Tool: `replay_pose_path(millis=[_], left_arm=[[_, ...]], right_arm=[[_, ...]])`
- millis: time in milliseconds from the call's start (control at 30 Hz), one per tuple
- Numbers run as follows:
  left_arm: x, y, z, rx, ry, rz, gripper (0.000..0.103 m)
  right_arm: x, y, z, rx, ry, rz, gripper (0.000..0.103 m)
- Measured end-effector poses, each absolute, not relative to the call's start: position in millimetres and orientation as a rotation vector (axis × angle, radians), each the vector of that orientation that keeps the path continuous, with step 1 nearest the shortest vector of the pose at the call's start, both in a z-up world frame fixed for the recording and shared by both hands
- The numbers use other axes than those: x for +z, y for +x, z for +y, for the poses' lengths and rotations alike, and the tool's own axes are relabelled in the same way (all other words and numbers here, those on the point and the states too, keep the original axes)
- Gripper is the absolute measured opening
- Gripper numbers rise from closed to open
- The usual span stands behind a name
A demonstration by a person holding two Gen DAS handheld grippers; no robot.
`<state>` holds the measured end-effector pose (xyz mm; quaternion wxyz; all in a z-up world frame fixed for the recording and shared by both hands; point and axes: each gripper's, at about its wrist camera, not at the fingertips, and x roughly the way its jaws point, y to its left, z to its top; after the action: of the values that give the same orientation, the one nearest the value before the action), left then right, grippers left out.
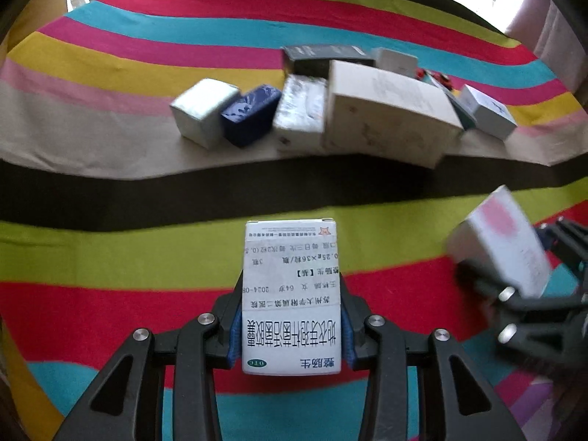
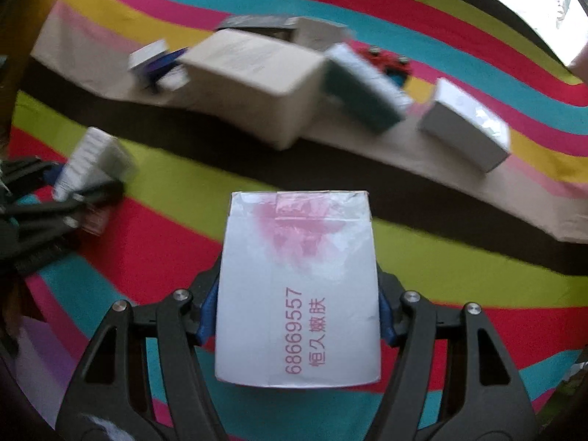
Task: Organize rigid objects
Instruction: 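Carry both held boxes away from the table toward the white storage box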
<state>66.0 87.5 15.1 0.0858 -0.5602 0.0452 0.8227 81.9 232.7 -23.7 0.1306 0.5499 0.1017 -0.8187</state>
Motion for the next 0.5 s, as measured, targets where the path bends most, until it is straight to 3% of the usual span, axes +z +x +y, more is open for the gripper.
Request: replay_pose_path(millis=[200,500], left_arm=[[16,91,113,2.416,-1.673,0.162,0.041],[19,116,116,2.445,-1.619,0.037,0.041]], right_arm=[[-27,111,204,-2.362,1.586,0.317,0.069],[-20,131,199,-2.400,1.584,0.287,0.069]])
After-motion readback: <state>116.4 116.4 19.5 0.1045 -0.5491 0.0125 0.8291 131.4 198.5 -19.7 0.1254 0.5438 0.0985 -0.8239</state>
